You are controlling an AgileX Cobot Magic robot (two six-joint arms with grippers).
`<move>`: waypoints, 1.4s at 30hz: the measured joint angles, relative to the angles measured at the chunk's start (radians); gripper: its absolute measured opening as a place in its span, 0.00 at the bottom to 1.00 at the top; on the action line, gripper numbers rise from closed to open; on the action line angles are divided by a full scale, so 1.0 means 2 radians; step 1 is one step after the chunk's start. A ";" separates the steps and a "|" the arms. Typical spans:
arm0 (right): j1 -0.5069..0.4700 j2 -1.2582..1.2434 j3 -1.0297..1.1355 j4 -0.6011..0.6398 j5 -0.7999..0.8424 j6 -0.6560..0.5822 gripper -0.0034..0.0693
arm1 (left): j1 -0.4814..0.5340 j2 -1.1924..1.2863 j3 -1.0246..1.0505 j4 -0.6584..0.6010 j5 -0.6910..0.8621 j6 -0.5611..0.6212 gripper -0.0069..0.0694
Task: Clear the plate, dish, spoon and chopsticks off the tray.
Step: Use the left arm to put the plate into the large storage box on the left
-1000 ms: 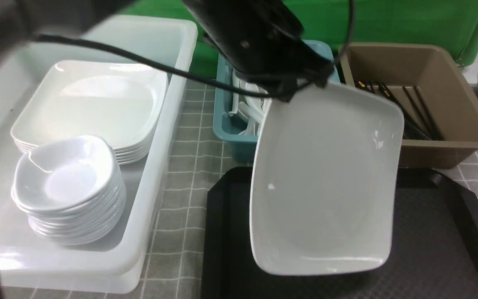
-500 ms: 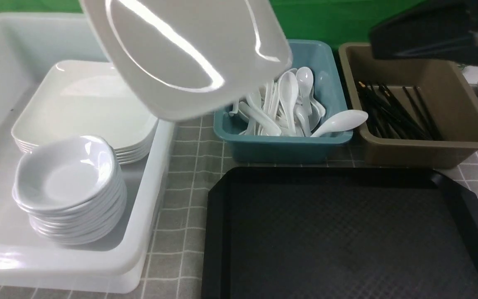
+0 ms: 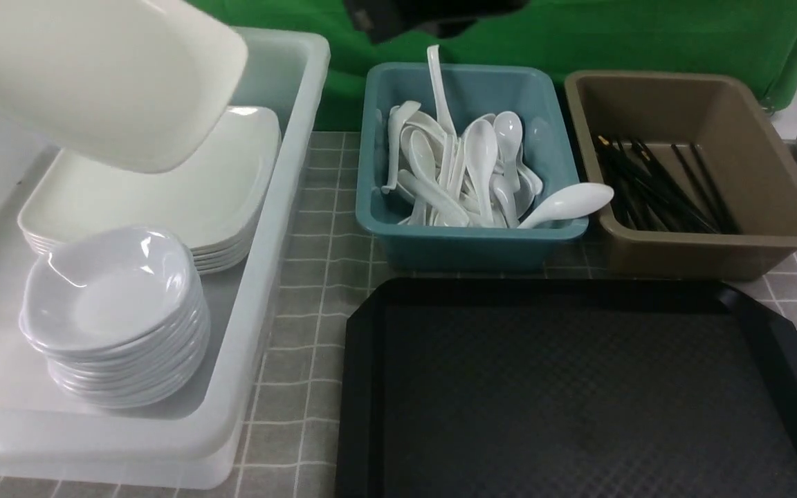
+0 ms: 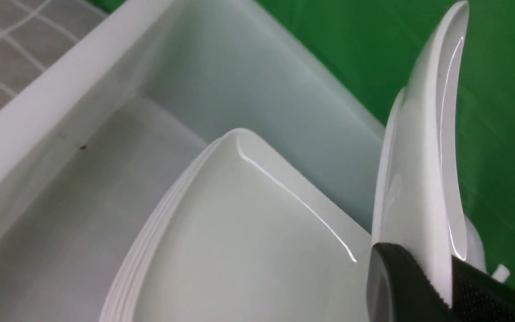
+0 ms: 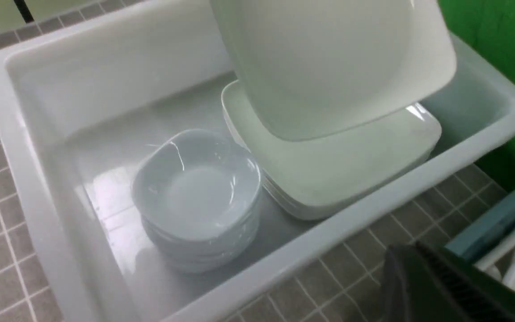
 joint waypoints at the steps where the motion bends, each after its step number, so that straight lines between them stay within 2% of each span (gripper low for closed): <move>1: 0.003 0.009 -0.007 0.000 -0.002 0.000 0.10 | 0.000 0.007 0.008 -0.020 -0.009 0.015 0.12; 5: 0.015 0.029 -0.016 0.001 -0.004 0.000 0.10 | -0.001 0.036 0.017 -0.074 -0.021 0.055 0.13; 9: 0.020 0.032 -0.017 0.003 -0.004 0.001 0.10 | -0.008 0.063 0.017 -0.081 -0.023 0.059 0.13; 16: 0.020 0.032 -0.017 0.003 -0.005 0.001 0.10 | -0.035 0.101 0.017 -0.075 -0.026 0.065 0.13; 21: 0.020 0.032 -0.017 0.003 -0.005 0.001 0.10 | -0.043 0.102 0.017 -0.017 -0.021 0.045 0.14; 26: 0.020 0.031 -0.017 0.005 0.001 0.001 0.10 | -0.043 0.102 0.017 0.098 -0.028 -0.044 0.26; 27: 0.020 0.031 -0.017 0.005 0.004 0.001 0.10 | -0.043 0.102 0.017 0.122 -0.029 -0.064 0.32; 34: 0.020 0.031 -0.017 0.007 0.025 0.001 0.10 | -0.043 0.097 0.011 0.197 0.002 -0.080 0.62; 39: 0.020 0.031 -0.017 0.007 0.040 0.001 0.10 | -0.043 0.066 0.008 0.236 0.020 -0.103 0.67; 42: 0.020 0.027 -0.017 0.001 0.041 0.010 0.10 | -0.049 0.033 0.006 0.222 0.062 -0.093 0.63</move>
